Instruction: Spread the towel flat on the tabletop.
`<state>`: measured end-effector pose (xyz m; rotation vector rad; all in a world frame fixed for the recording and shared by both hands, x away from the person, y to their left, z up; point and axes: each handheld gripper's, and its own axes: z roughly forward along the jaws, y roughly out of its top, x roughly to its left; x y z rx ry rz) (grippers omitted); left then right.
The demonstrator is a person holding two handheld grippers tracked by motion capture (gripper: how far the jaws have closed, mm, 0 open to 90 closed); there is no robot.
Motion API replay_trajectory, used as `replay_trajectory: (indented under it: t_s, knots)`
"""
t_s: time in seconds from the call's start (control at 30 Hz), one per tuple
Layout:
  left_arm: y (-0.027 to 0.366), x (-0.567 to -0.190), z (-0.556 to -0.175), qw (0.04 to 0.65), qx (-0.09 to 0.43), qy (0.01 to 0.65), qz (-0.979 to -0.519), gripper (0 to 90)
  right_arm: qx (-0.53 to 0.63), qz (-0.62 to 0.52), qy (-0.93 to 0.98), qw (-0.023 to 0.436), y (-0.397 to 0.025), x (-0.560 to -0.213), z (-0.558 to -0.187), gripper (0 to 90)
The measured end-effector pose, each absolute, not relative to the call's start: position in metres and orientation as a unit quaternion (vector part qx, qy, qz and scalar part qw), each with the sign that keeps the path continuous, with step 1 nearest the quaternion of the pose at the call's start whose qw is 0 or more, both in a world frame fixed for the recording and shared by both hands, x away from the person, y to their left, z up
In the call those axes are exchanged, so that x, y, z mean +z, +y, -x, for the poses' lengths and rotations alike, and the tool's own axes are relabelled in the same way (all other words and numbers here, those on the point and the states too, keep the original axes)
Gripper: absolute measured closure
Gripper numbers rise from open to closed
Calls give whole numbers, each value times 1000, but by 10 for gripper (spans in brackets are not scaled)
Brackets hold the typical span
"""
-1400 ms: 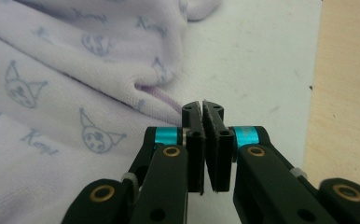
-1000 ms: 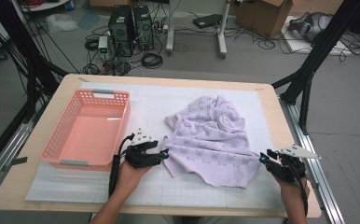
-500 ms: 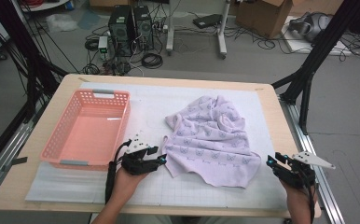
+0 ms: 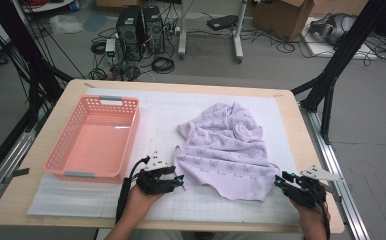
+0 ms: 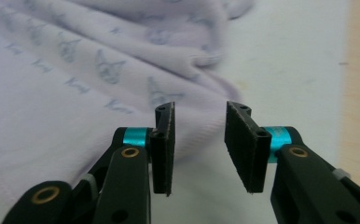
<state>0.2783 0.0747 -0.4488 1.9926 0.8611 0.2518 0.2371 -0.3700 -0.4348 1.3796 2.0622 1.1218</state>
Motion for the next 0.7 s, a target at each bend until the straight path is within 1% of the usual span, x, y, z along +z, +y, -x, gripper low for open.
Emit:
replay_trajectory:
  t_s: [0.07,0.17,0.2,0.23,0.27,0.3,0.33,0.37,0.4,0.47,0.5,0.57,0.7]
  knots:
    - [67,-450,-280,450,106,349,-815,476,394,-490,752,199,-362,-440,-241,585]
    - [55,-451,-282,430,122,342,-827,448,375,-490,764,187,-353,-448,-245,553]
    - [50,-451,-281,423,135,340,-829,436,370,-487,767,193,-350,-450,-245,541]
    - [46,-451,-278,411,156,334,-834,444,365,-485,770,200,-348,-450,-244,529]
    - [44,-451,-277,409,163,326,-837,479,363,-485,770,201,-346,-449,-245,529]
    - [44,-450,-276,413,147,321,-839,573,362,-487,769,202,-345,-449,-245,542]
    - [44,-449,-276,414,140,313,-843,703,359,-486,770,204,-344,-449,-246,586]
    - [44,-447,-276,403,149,309,-848,844,357,-480,775,205,-344,-448,-246,793]
    - [46,-445,-277,400,155,314,-847,846,354,-466,785,202,-343,-445,-247,830]
    - [57,-442,-279,414,156,331,-834,853,318,-459,793,243,-339,-438,-248,840]
    - [66,-439,-280,419,159,343,-825,854,317,-461,789,253,-340,-435,-248,840]
    - [81,-437,-282,430,157,359,-814,854,310,-470,775,288,-345,-424,-250,840]
    - [96,-438,-283,439,153,377,-801,853,326,-456,772,299,-342,-415,-256,817]
